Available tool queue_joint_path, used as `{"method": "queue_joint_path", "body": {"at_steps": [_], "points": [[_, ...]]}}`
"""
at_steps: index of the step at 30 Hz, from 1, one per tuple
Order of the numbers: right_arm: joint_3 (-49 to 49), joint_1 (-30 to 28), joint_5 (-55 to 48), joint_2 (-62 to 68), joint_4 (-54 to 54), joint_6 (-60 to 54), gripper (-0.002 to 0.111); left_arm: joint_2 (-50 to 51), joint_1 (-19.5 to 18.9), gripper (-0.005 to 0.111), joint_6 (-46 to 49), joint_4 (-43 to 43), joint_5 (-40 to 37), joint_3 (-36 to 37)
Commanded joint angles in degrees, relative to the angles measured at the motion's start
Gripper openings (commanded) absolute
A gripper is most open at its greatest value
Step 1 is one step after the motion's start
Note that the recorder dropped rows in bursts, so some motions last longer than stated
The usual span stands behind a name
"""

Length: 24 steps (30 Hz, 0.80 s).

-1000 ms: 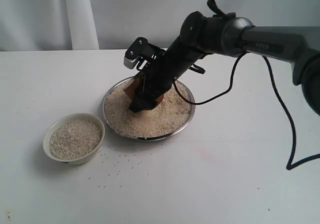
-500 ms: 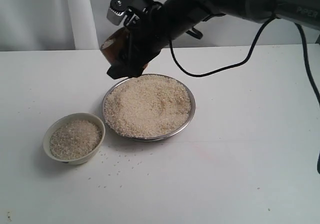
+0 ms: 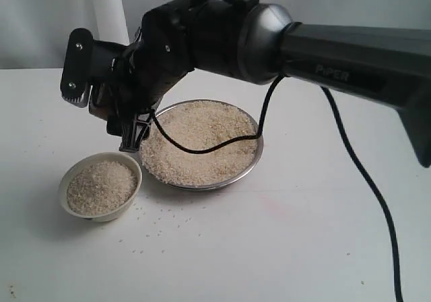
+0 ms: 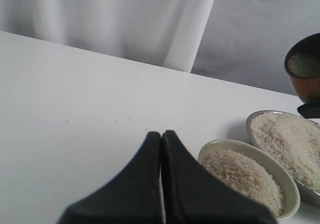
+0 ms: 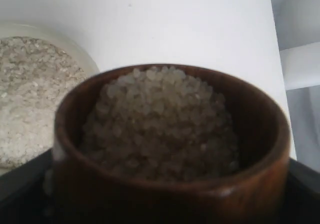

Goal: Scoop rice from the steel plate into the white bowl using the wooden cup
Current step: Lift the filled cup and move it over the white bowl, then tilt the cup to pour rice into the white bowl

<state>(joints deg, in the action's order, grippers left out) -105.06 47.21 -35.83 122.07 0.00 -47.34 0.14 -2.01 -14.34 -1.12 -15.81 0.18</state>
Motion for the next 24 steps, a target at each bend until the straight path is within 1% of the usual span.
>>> {"method": "queue_joint_path", "body": {"at_steps": [1, 5, 7, 12, 15, 24], "points": [[-0.41, 0.84, 2.48, 1.86, -3.9, 1.6, 0.0, -0.14, 0.27, 0.0, -0.22, 0.09, 0.52, -0.18], [-0.41, 2.18, 3.42, 3.5, -8.65, 2.88, 0.0, -0.14, 0.27, 0.0, -0.22, 0.09, 0.52, -0.18], [-0.41, 3.22, 3.67, 4.26, -13.11, 4.25, 0.0, -0.14, 0.27, 0.0, -0.22, 0.09, 0.52, -0.18], [-0.41, 6.59, 3.79, 6.06, -30.77, 12.52, 0.0, -0.14, 0.27, 0.0, -0.22, 0.09, 0.52, -0.18], [-0.41, 8.36, 3.34, 6.97, -38.49, 16.58, 0.0, -0.14, 0.27, 0.0, -0.22, 0.09, 0.52, -0.18], [-0.41, 10.61, -3.29, 9.9, -49.53, 17.87, 0.0, -0.14, 0.27, 0.0, -0.22, 0.09, 0.52, -0.18]]}}
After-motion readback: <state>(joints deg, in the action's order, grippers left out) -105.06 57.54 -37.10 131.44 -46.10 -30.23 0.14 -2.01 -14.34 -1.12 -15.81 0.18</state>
